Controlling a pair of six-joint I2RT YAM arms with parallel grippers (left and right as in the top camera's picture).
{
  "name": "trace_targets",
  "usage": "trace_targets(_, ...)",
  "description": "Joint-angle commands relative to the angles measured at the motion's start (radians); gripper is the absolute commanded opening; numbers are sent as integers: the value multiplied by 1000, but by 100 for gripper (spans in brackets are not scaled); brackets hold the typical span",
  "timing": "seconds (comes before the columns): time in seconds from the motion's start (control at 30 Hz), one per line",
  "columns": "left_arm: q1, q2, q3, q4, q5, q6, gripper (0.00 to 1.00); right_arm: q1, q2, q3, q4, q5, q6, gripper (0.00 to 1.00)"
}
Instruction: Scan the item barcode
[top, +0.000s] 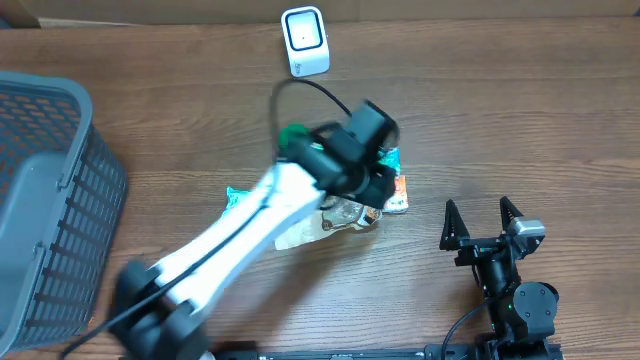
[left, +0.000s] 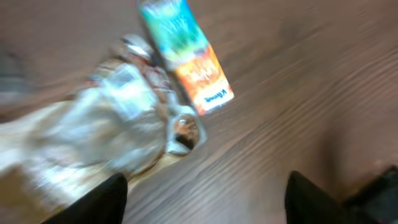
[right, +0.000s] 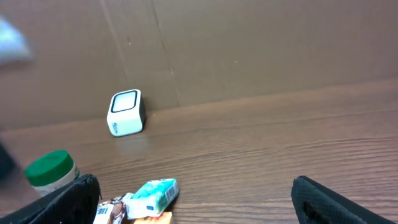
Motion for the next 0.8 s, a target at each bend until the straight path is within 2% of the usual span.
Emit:
trace_targets(0.0, 86, -164, 79, -103, 7, 135, 100, 5, -8, -10, 5, 9, 0, 100)
trace_targets(0.2, 268, -355, 93, -236, -2, 223, 100, 5, -8, -10, 5, 8, 0, 100)
trace_targets(0.5, 523, -440, 92, -390, -251, 227, 100, 5, -8, -10, 6, 8, 0, 100)
trace_targets(0.63, 666, -440, 90, -425, -224, 227, 99, 5, -8, -10, 6, 7, 0, 100)
trace_targets(0.77, 771, -437, 90, -406, -171, 232, 100, 5, -8, -10, 13, -80, 34, 100)
